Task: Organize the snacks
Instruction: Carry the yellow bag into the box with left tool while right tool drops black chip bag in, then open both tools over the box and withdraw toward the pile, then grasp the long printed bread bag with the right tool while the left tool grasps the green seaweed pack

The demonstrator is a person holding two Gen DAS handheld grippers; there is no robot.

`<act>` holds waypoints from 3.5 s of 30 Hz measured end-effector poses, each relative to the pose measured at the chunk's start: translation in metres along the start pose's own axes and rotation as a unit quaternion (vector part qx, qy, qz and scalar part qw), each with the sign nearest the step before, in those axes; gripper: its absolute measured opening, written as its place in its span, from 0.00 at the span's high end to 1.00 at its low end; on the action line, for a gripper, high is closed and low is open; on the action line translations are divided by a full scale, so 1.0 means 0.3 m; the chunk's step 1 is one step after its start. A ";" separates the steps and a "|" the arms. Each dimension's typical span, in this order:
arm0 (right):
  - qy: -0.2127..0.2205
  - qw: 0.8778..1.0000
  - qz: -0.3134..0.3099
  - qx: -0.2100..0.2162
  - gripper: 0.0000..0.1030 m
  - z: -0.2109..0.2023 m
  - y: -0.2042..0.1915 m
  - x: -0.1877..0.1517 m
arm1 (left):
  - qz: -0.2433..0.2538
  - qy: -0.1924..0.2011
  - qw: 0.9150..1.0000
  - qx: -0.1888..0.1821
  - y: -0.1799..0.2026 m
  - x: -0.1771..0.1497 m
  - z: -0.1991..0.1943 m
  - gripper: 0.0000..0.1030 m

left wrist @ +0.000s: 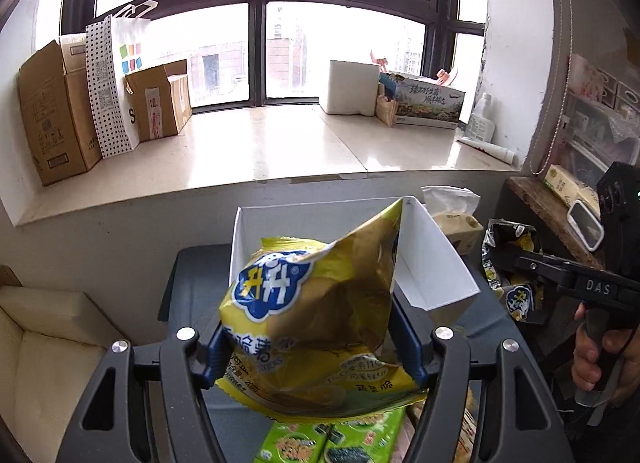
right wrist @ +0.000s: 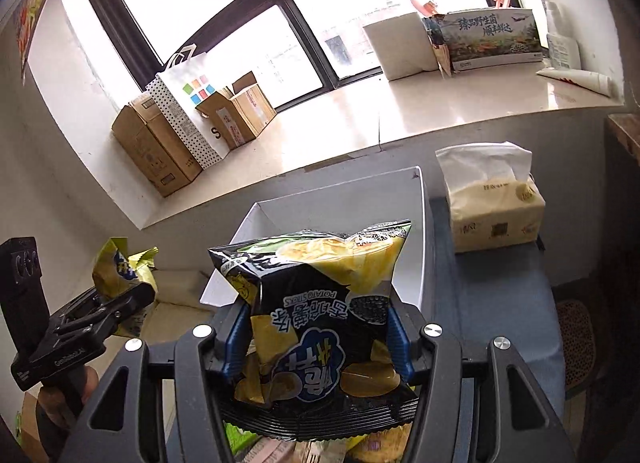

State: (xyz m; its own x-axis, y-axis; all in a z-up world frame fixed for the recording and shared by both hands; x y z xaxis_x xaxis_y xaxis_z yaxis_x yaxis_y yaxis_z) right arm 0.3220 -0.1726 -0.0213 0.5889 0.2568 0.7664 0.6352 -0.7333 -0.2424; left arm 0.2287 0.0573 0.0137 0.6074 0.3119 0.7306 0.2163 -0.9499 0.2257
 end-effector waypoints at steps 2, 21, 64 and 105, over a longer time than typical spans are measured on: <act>-0.006 1.000 -0.006 -0.004 0.40 0.054 0.012 0.055 | 0.010 -0.011 1.000 0.022 0.002 0.040 0.092 0.30; 0.005 0.997 0.077 0.013 0.00 0.171 0.137 0.135 | 0.012 0.000 0.998 0.065 -0.067 0.052 0.291 0.00; 0.010 0.998 -0.053 -0.035 0.00 -0.239 -0.238 -0.502 | -0.063 0.001 0.998 -0.003 -0.088 -0.554 -0.307 0.00; -0.003 0.999 0.037 0.011 0.55 -0.207 -0.095 -0.550 | -0.013 -0.085 0.996 -0.019 -0.066 -0.628 -0.081 0.00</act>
State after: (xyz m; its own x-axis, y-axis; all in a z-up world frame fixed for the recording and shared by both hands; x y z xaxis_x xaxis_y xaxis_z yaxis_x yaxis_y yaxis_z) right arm 0.1757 -0.2331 -0.1040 0.6373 0.2060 0.7426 0.6012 -0.7357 -0.3118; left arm 0.0915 0.0169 -0.1127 0.7235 0.3331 0.6046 0.2069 -0.9402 0.2704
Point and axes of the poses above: each gripper's, at about its wrist camera, not at the fingertips, and z roughly the way its jaws point, y to its right, x to its top, the point moved 4 cm from there along z, roughly the way its jaws point, and after that the axes turned 15 degrees about -z, right-handed, at the moved point
